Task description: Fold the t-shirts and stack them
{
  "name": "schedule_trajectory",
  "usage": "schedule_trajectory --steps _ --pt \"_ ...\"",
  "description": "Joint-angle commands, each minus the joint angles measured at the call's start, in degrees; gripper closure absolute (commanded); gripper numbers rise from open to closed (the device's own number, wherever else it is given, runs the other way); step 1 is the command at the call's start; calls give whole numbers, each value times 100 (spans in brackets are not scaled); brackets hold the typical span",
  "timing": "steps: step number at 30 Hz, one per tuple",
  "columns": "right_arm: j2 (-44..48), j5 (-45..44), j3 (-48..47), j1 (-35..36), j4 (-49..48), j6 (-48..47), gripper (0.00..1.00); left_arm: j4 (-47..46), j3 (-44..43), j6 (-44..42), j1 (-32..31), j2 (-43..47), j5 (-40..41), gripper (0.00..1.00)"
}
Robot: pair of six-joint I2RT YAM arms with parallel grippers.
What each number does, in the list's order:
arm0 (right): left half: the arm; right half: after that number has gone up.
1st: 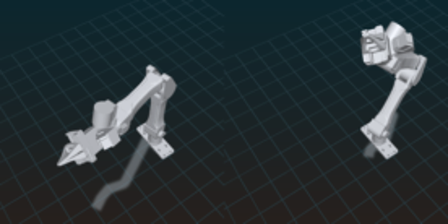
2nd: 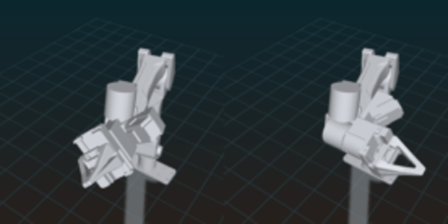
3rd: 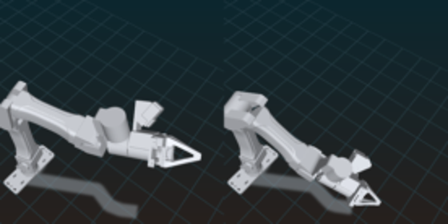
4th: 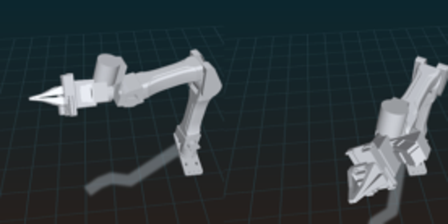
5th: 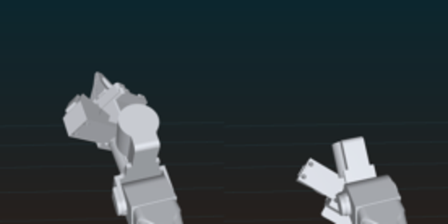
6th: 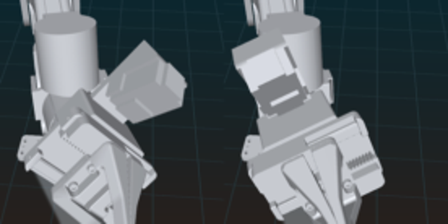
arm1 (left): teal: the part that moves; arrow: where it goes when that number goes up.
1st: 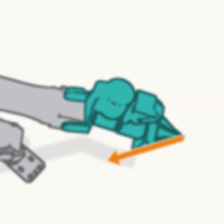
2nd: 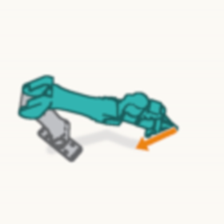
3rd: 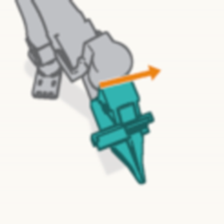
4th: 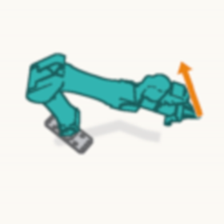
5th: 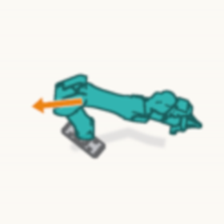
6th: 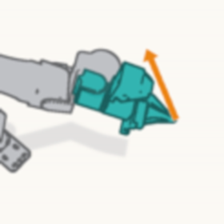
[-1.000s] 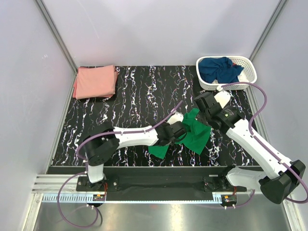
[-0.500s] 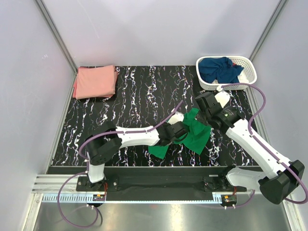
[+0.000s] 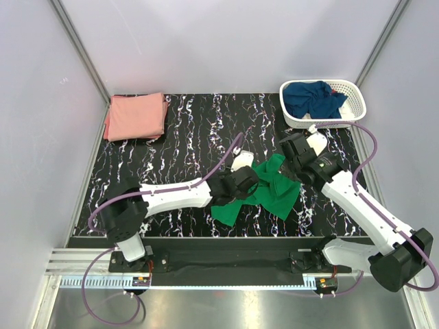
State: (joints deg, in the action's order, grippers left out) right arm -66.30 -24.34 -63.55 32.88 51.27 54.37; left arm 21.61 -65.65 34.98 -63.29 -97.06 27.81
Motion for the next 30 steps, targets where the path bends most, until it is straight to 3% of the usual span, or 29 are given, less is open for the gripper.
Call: schedule_trajectory --steps 1,7,15,18,19,21,25,28,30 --pt "223 61 27 -45 -125 65 100 -350 -212 211 -43 -199 -57 53" --pt "311 131 88 -63 -283 -23 100 -877 -53 360 -26 -410 -118 47" --pt "276 298 264 -89 -451 -49 100 -492 -554 377 35 -1105 -13 47" --pt "320 316 291 -89 -442 -58 100 -455 -283 509 150 -939 163 62" --pt "328 281 273 -98 -407 -75 100 -490 -178 536 185 -807 198 83" --pt "337 254 177 -124 -346 -119 100 -456 60 624 316 -649 268 98" --pt "320 -140 -87 -229 5 -242 100 158 394 642 510 281 593 100" --pt "215 -351 -447 -518 190 -497 100 466 649 309 729 1633 560 100" --pt "136 -457 -789 -677 278 -663 100 590 685 132 1019 2458 314 91"
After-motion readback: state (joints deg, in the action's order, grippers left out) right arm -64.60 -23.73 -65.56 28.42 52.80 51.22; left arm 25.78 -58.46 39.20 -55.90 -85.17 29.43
